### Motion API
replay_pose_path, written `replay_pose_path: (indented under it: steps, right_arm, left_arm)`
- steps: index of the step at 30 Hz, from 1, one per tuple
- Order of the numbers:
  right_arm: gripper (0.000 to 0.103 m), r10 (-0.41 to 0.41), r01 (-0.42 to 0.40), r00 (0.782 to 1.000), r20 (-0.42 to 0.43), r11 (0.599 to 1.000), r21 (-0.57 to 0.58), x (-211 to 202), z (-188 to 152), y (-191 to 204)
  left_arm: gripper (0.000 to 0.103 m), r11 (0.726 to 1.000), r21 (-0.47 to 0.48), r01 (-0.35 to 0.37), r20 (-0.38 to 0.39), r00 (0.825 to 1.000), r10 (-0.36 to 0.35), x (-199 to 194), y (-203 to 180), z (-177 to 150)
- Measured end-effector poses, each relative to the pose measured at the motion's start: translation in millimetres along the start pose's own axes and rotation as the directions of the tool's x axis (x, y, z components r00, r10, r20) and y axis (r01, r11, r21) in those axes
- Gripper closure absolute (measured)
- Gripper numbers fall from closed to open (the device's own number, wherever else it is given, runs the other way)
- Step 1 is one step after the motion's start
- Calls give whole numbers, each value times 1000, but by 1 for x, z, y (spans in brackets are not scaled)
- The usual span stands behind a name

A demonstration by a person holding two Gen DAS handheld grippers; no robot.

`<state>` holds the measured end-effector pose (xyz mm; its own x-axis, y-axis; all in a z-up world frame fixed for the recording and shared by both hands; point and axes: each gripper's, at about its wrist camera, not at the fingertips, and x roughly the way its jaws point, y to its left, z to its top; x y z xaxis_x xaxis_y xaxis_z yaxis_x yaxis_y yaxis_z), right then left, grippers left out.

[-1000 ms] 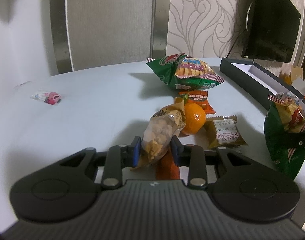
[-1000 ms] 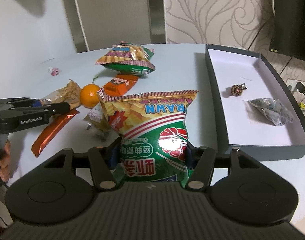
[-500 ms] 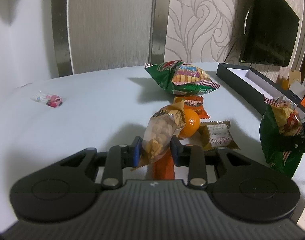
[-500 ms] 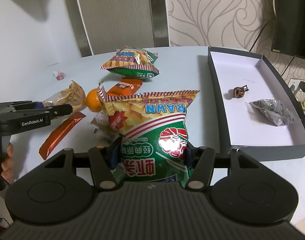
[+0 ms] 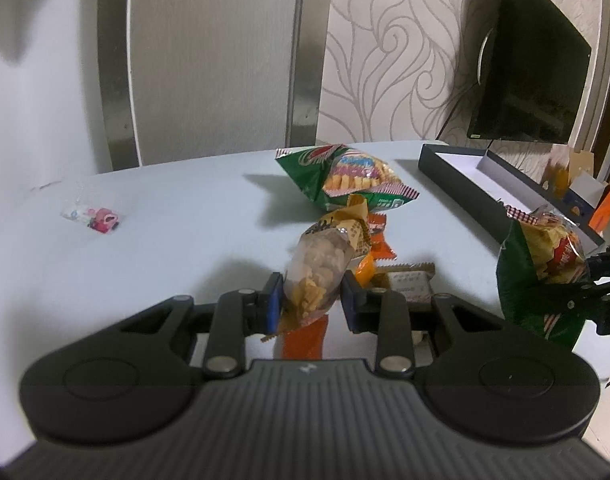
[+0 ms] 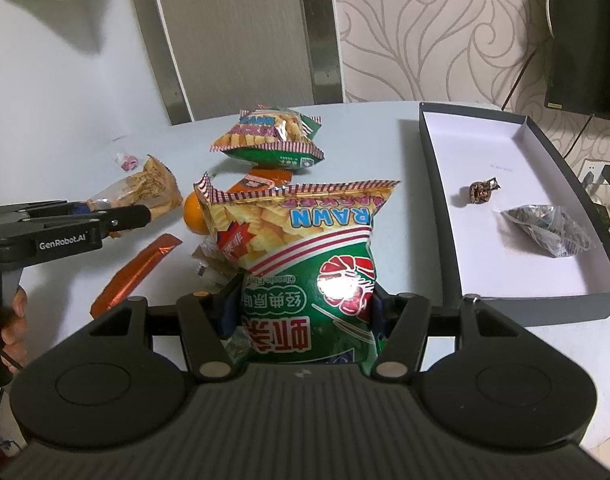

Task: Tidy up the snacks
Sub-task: 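Lift and carry both held bags toward the black box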

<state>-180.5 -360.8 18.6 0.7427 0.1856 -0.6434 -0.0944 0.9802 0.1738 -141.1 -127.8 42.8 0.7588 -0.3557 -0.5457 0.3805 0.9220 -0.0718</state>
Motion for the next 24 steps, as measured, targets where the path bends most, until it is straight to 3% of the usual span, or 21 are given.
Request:
replay_pose_path:
  steps: [24]
  right_arm:
    - [38,44,-45,997,60,999,8,-24,10,-2]
  left_arm:
    - [69,998,56,35,33,999,-36,9,-34,29]
